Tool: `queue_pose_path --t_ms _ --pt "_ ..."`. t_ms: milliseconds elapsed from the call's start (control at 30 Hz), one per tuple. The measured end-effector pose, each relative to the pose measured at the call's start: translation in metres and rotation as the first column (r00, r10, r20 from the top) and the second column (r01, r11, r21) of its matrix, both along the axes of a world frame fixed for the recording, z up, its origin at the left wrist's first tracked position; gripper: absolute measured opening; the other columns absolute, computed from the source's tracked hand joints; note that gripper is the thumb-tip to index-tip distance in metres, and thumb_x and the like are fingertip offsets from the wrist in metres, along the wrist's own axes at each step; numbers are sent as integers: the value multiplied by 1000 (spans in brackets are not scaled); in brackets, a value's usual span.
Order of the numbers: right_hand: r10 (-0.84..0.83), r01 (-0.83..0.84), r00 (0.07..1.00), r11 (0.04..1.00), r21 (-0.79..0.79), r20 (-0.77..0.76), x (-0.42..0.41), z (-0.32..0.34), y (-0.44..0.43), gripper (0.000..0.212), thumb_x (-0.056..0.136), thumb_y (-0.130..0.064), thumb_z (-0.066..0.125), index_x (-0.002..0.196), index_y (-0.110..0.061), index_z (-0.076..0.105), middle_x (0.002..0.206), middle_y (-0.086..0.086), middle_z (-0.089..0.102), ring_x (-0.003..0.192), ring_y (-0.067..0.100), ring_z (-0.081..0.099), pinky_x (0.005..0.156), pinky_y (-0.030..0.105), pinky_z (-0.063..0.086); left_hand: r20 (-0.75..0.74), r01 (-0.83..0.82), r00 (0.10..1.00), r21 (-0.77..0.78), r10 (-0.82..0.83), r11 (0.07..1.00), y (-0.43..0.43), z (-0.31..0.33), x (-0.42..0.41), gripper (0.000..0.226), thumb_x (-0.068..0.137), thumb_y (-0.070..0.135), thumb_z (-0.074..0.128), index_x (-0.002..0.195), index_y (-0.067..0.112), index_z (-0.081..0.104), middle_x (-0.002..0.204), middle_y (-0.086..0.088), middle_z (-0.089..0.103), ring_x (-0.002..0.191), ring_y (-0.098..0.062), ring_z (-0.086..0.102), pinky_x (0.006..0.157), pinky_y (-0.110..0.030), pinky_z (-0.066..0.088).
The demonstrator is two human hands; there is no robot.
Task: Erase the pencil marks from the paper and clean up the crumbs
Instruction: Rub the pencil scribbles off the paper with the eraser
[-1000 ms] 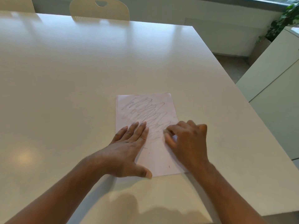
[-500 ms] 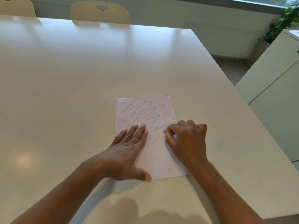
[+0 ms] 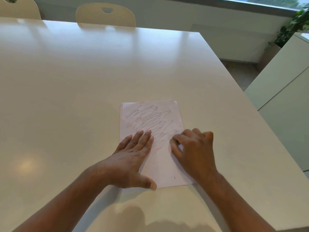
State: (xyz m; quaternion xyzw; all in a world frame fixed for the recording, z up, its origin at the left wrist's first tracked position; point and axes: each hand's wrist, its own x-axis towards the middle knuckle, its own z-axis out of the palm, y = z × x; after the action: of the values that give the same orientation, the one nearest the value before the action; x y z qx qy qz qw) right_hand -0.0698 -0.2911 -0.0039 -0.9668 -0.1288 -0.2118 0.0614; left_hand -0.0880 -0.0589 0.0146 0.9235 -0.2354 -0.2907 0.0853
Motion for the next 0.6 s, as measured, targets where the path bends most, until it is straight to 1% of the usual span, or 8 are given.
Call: queue_pose_path --t_ms 67,100,200,300,367,500,533,600 --pt "66 -66 998 998 -4 -5 -17 -3 5 20 94 -36 64 76 -29 70 75 -9 65 74 18 57 74 40 31 6 -3 1000 0 3 1000 0 0 0 131 87 85 54 153 25 -43 154 11 -57 139 -4 -55 125 -36 -26" --pt "63 -63 998 998 -14 -13 -18 -3 5 21 94 -38 64 76 -30 71 75 -9 65 74 18 58 74 40 31 10 -1 1000 -1 1 1000 1 0 0 131 87 85 54 153 25 -43 155 11 -57 140 -5 -55 125 -37 -26" --pt "-48 48 999 999 -22 -10 1 -1 -7 23 94 -42 60 79 -31 73 78 -10 71 75 18 60 73 38 25 19 5 1000 2 -6 1000 1 -1 0 131 87 86 53 154 25 -42 155 12 -56 140 -5 -55 126 -37 -25" --pt "-96 95 995 995 -21 -20 13 3 -15 21 94 -39 60 80 -30 74 78 -10 70 74 18 59 73 36 18 16 4 1000 1 -4 1000 1 -1 -1 131 86 86 53 153 26 -42 155 12 -56 140 -5 -55 126 -37 -24" --pt "-70 70 997 998 -10 -12 2 2 -7 22 94 -38 60 78 -29 72 77 -9 68 75 19 59 74 37 22 24 2 1000 -1 -2 1000 1 -1 -1 131 86 86 53 154 25 -42 155 12 -56 140 -5 -55 126 -37 -25" --pt "108 -108 994 994 -6 5 -29 -5 11 19 92 -34 68 74 -28 69 72 -9 62 73 18 57 74 40 30 20 0 1000 0 0 1000 1 -1 0 131 87 86 53 154 25 -41 156 11 -56 140 -5 -55 126 -37 -25" --pt "111 -111 994 994 -23 13 -28 -5 9 18 92 -34 69 75 -28 69 73 -9 63 73 18 57 74 40 32 21 1 1000 0 -1 1000 2 -2 0 131 87 86 53 154 25 -41 156 11 -56 140 -5 -55 126 -37 -25" --pt "31 -30 999 999 -29 27 -14 -5 -2 18 92 -37 67 77 -29 71 75 -8 67 74 19 59 74 40 31 17 4 1000 0 -4 1000 2 -2 0 131 86 86 53 154 25 -42 155 12 -56 140 -5 -55 126 -37 -25"
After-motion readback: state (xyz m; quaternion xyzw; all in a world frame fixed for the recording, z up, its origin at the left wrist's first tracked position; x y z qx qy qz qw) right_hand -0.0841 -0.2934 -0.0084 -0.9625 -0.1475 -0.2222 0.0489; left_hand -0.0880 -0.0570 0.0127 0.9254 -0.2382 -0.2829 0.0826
